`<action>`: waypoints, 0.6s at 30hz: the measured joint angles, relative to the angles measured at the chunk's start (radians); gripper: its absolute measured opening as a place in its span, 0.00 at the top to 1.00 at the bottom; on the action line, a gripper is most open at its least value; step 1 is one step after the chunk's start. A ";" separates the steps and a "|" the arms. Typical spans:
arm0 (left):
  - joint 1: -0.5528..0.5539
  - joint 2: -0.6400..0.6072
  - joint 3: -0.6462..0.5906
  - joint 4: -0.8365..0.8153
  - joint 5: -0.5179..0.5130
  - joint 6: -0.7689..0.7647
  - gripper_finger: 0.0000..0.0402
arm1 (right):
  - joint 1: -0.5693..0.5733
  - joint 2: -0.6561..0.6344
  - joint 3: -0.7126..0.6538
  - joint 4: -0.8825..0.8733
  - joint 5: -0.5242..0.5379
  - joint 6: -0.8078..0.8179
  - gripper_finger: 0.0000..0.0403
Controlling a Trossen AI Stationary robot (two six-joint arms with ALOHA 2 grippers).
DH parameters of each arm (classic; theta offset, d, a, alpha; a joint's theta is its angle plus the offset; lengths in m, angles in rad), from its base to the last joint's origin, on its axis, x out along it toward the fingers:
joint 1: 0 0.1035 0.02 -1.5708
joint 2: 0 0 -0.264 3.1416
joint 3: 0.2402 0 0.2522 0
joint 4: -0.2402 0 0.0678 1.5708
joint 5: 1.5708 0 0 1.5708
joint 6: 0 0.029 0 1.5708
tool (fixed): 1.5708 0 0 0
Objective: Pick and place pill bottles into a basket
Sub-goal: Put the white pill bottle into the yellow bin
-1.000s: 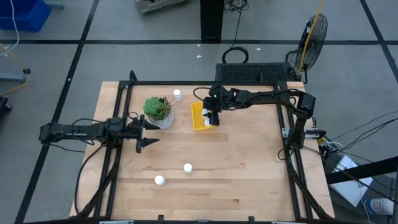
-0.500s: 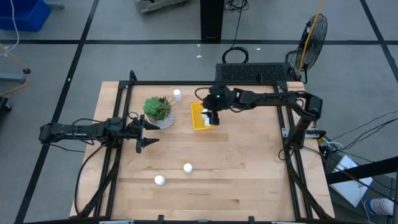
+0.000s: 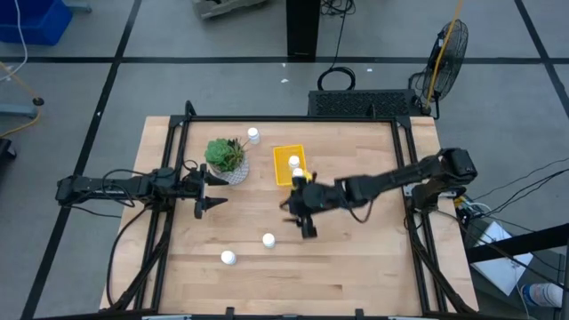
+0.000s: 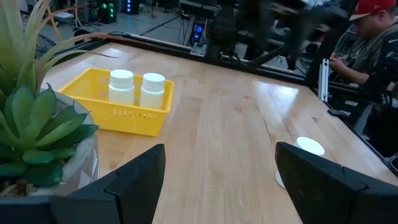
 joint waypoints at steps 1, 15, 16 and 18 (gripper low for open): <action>0.000 0.000 0.000 0.000 0.000 0.000 0.23 | 0.022 0.000 0.000 0.003 0.015 0.003 0.50; 0.000 0.000 0.000 0.000 0.000 0.000 0.23 | 0.187 0.000 -0.001 -0.086 0.190 0.080 0.51; 0.000 0.000 0.000 0.000 0.000 0.000 0.23 | 0.201 0.000 -0.001 -0.079 0.218 0.081 0.51; 0.000 0.000 0.000 0.000 0.000 0.000 0.23 | 0.230 0.000 -0.008 -0.028 0.273 0.091 0.51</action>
